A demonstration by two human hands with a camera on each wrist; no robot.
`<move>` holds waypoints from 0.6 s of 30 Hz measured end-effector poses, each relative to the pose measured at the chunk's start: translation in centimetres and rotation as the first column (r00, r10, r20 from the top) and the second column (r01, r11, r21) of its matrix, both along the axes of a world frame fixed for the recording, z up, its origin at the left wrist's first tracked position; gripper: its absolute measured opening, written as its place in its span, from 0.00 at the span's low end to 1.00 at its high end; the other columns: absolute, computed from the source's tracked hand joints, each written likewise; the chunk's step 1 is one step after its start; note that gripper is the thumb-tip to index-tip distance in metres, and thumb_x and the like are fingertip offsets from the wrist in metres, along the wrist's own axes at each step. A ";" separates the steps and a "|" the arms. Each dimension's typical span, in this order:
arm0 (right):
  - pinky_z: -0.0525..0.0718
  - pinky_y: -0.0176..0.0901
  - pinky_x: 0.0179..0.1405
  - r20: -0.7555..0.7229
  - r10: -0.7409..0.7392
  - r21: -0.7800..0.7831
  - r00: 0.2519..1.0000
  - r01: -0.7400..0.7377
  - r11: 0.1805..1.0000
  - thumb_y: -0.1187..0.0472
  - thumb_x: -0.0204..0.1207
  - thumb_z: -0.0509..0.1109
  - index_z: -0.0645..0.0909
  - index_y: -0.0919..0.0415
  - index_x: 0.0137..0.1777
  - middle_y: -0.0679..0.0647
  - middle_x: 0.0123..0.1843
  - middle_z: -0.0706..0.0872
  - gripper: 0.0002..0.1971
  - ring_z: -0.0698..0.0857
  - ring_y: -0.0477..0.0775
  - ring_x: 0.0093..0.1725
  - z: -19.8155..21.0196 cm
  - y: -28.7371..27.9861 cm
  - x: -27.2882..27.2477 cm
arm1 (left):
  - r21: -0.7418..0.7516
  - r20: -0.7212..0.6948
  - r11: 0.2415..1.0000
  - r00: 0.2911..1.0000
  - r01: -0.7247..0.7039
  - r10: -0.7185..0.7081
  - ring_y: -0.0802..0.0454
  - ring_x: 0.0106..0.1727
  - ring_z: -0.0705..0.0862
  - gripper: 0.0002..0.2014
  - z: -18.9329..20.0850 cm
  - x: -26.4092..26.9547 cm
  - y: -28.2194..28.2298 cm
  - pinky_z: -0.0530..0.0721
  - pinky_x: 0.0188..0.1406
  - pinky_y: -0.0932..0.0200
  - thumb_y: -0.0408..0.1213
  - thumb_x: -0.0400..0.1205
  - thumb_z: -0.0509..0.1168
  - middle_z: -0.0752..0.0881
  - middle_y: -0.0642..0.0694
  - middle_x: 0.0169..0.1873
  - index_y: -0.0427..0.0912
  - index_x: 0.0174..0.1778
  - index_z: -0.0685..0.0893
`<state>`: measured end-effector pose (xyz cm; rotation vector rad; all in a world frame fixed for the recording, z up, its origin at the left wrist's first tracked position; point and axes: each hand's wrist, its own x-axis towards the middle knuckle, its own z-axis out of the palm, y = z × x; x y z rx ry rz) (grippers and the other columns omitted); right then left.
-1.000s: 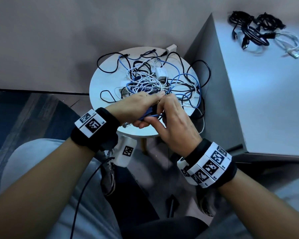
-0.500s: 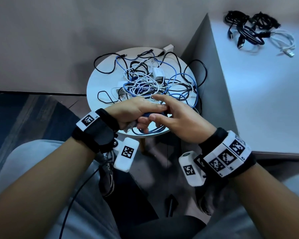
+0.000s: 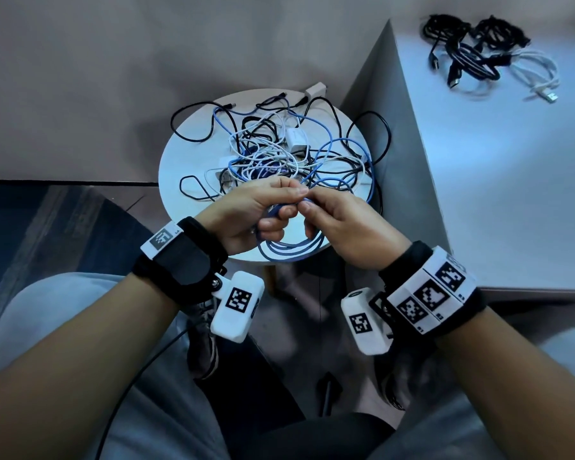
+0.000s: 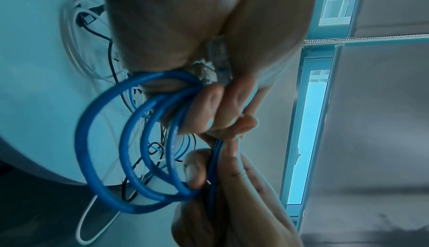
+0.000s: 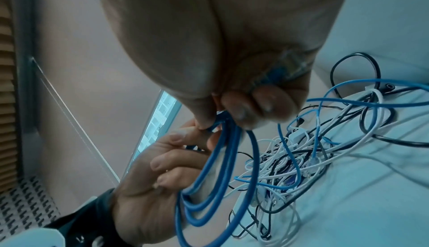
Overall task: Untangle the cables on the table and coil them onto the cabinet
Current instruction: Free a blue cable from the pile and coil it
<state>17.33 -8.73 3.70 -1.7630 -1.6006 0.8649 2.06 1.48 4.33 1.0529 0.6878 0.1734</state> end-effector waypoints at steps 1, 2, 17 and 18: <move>0.80 0.52 0.41 -0.015 0.004 0.016 1.000 -0.004 1.000 0.54 0.88 0.62 0.82 0.52 0.50 0.44 0.32 0.83 0.08 0.79 0.44 0.34 -0.1 0.0 0.0 | -0.006 -0.002 1.000 1.000 -0.017 0.017 0.59 0.17 0.67 0.06 -0.1 0.0 0.0 0.64 0.18 0.66 0.40 0.80 0.67 0.73 0.50 0.25 0.43 0.46 0.76; 0.80 0.53 0.41 -0.052 -0.003 0.037 0.999 0.005 0.999 0.56 0.88 0.62 0.82 0.54 0.51 0.45 0.32 0.82 0.08 0.78 0.46 0.33 -0.3 0.1 0.0 | -0.016 0.005 0.999 0.999 -0.032 0.032 0.57 0.19 0.72 0.07 -0.1 0.1 0.1 0.72 0.21 0.65 0.39 0.80 0.67 0.74 0.50 0.24 0.42 0.46 0.77; 0.61 0.31 0.16 -0.642 -0.142 -0.051 0.753 0.143 0.988 0.63 0.90 0.58 0.81 0.58 0.67 0.54 0.33 0.82 0.12 0.63 0.41 0.18 -0.6 0.3 -1.5 | -0.194 0.061 0.963 0.977 -0.188 0.203 0.59 0.15 0.62 0.06 0.5 -0.4 0.7 0.69 0.18 0.65 0.35 0.88 0.59 0.72 0.51 0.24 0.45 0.45 0.77; 0.60 0.31 0.15 -0.656 -0.148 -0.065 0.740 0.139 0.988 0.64 0.90 0.57 0.80 0.60 0.67 0.55 0.35 0.83 0.12 0.63 0.41 0.17 -0.6 0.2 -1.8 | -0.214 0.056 0.950 0.968 -0.228 0.245 0.60 0.14 0.60 0.07 0.5 -0.3 0.7 0.62 0.15 0.66 0.34 0.87 0.58 0.71 0.50 0.23 0.45 0.44 0.77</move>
